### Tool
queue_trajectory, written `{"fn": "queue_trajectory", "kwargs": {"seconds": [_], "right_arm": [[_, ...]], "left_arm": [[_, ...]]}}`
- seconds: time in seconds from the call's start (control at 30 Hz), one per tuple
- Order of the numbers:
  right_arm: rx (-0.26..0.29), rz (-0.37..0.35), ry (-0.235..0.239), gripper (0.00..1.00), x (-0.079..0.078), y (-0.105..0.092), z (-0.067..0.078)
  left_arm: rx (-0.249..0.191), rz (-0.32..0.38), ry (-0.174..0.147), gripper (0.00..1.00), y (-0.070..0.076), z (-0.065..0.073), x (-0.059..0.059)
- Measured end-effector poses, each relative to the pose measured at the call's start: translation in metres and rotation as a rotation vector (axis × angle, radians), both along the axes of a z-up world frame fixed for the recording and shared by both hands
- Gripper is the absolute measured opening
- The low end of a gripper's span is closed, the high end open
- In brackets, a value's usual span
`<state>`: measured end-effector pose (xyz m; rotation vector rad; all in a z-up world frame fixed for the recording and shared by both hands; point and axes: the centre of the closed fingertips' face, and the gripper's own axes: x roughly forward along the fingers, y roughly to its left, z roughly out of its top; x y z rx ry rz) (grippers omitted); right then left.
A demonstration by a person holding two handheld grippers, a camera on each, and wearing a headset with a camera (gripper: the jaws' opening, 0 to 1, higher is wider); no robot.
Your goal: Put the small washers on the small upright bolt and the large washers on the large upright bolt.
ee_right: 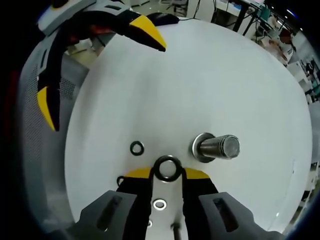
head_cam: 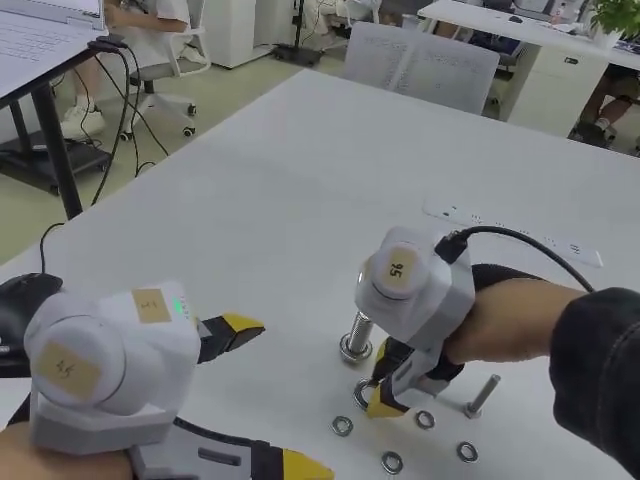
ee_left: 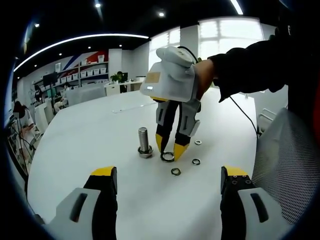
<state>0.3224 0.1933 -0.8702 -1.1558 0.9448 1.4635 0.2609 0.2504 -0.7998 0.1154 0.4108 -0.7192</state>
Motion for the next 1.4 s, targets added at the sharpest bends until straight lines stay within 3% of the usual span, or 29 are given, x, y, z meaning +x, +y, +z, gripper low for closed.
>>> {"fn": "queue_trajectory", "kwargs": {"seconds": [0.37, 0.67, 0.97, 1.4], "right_arm": [[-0.013, -0.007, -0.002, 0.23, 0.000, -0.009, 0.001], [0.000, -0.023, -0.009, 0.23, 0.002, -0.014, 0.012], [0.012, -0.030, -0.022, 0.23, 0.002, -0.018, 0.027], [0.054, -0.029, -0.064, 0.23, 0.008, -0.017, 0.062]], "left_arm": [[0.001, -0.004, 0.001, 0.85, -0.002, -0.001, 0.000], [0.005, -0.006, 0.002, 0.85, -0.002, -0.001, -0.001], [0.003, -0.005, 0.001, 0.85, -0.002, -0.001, -0.001], [0.002, -0.005, 0.002, 0.85, -0.003, -0.002, -0.002]]}}
